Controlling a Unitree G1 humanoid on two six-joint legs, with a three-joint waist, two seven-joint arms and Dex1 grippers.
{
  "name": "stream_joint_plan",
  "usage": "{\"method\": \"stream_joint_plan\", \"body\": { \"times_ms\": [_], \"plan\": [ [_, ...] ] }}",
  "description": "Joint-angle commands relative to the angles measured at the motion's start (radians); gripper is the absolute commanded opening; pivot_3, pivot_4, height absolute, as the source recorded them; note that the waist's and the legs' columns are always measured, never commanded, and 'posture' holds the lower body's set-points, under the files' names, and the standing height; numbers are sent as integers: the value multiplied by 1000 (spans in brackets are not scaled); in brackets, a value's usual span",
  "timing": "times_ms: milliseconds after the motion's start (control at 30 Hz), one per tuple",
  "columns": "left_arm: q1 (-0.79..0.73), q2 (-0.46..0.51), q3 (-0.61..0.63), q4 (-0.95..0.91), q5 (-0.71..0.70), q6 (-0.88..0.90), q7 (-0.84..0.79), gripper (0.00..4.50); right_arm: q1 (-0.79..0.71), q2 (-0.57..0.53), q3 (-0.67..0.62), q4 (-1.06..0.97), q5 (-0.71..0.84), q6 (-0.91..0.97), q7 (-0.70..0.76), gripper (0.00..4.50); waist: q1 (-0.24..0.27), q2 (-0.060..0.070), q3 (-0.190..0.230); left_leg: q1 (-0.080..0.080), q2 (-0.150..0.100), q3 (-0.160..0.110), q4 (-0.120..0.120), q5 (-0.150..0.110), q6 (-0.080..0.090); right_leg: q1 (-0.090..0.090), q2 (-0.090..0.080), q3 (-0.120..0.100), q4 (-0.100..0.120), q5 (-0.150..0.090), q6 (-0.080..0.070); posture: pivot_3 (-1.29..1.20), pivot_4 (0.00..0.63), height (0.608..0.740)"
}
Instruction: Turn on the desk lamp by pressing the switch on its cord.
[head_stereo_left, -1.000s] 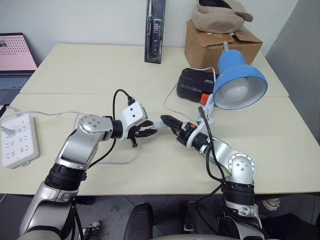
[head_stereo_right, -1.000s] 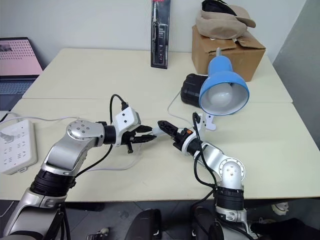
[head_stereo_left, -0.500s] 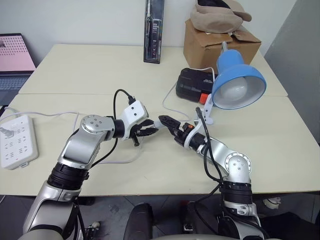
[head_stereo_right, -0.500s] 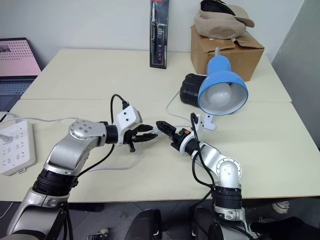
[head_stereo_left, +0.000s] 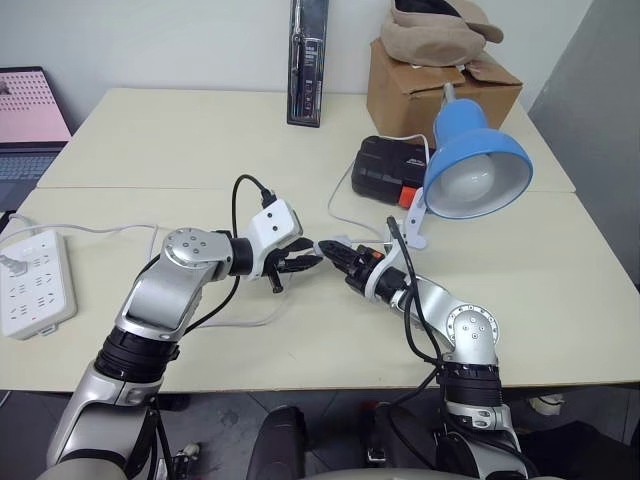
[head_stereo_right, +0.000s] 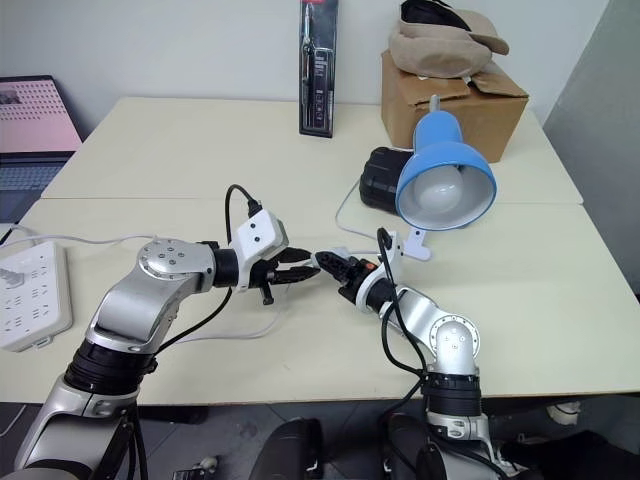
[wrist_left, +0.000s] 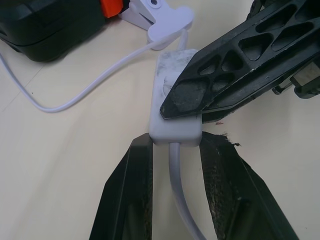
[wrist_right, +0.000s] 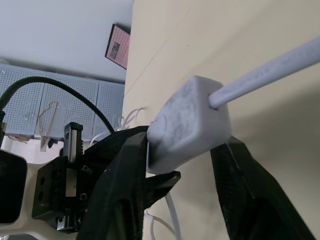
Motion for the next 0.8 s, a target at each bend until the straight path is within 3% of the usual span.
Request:
{"method": "stream_joint_plan", "body": {
  "times_ms": [33, 133, 267, 400, 500, 633, 800],
  "plan": [
    [-6, 4, 5, -43, -7, -5, 6, 1031, 31, 75, 23, -16, 31, -17, -1, 871, 0, 0, 0, 0, 0, 0, 0, 0, 0, 0, 0, 0, 0, 0, 0, 0, 150, 740],
    [-4, 3, 5, -48, -8, -1, 11, 1027, 33, 72, 25, -13, 52, -18, 0, 447, 0, 0, 0, 0, 0, 0, 0, 0, 0, 0, 0, 0, 0, 0, 0, 0, 150, 740],
    [4, 0, 11, -66, -14, 19, 27, 1025, 38, 61, 29, -31, 57, -30, 21, 438, 0, 0, 0, 0, 0, 0, 0, 0, 0, 0, 0, 0, 0, 0, 0, 0, 150, 740],
    [8, -2, 14, -82, -21, 43, 41, 1022, 45, 54, 37, -50, 64, -31, 31, 1631, 0, 0, 0, 0, 0, 0, 0, 0, 0, 0, 0, 0, 0, 0, 0, 0, 150, 740],
    [5, -3, 17, -83, -26, 54, 49, 1014, 51, 53, 40, -63, 75, -30, 37, 2115, 0, 0, 0, 0, 0, 0, 0, 0, 0, 0, 0, 0, 0, 0, 0, 0, 150, 740],
    [0, -2, 17, -76, -27, 58, 59, 1000, 54, 62, 28, -65, 80, -52, 36, 2166, 0, 0, 0, 0, 0, 0, 0, 0, 0, 0, 0, 0, 0, 0, 0, 0, 150, 740],
    [-5, -6, 16, -74, -29, 63, 67, 7, 55, 61, 31, -58, 85, -69, 28, 2166, 0, 0, 0, 0, 0, 0, 0, 0, 0, 0, 0, 0, 0, 0, 0, 0, 150, 740]
  ]
}}
